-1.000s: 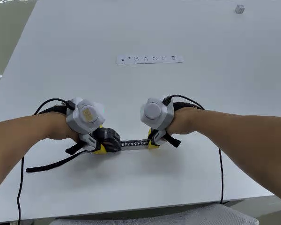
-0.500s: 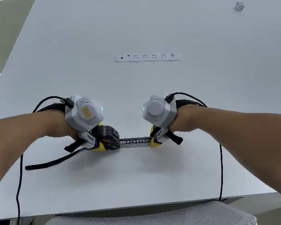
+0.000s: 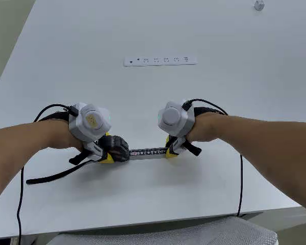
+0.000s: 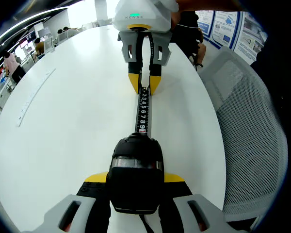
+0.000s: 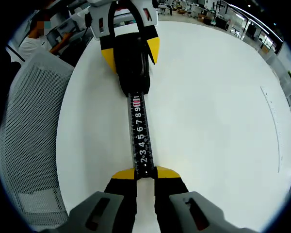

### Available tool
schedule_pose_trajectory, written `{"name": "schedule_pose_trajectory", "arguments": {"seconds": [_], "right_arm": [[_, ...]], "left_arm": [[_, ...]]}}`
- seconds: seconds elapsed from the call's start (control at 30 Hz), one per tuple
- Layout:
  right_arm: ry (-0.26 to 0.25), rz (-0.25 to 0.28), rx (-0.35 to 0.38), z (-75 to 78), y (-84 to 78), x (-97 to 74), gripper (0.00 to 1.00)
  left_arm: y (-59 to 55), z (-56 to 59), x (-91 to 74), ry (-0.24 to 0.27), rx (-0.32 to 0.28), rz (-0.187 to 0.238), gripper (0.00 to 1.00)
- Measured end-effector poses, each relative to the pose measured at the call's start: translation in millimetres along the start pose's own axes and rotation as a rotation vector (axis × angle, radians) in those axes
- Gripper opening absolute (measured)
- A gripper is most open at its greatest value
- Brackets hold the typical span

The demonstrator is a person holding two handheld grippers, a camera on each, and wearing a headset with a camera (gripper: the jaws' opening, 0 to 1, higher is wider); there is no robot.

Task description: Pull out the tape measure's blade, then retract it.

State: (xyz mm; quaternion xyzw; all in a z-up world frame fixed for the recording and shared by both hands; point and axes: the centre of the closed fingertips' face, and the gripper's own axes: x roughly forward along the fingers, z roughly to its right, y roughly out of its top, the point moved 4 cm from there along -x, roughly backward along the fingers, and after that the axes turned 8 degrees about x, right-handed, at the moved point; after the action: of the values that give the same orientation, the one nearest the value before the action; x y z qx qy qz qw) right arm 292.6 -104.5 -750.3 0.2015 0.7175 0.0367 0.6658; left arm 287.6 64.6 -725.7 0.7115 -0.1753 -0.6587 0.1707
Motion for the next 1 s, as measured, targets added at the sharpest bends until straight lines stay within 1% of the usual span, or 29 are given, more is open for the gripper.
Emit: {"name": "schedule_pose_trajectory", "arguments": {"seconds": [0.37, 1.0], "right_arm": [[-0.003, -0.007, 0.003, 0.6, -6.5, 0.9, 0.11], [-0.01, -0.015, 0.01, 4.1, -15.1, -3.1, 0.11]], "left_arm": [[-0.4, 0.4, 0.3, -0.001, -0.003, 0.001, 0.35], [-1.3, -1.5, 1.2, 0.001, -0.006, 0.003, 0.35]]}}
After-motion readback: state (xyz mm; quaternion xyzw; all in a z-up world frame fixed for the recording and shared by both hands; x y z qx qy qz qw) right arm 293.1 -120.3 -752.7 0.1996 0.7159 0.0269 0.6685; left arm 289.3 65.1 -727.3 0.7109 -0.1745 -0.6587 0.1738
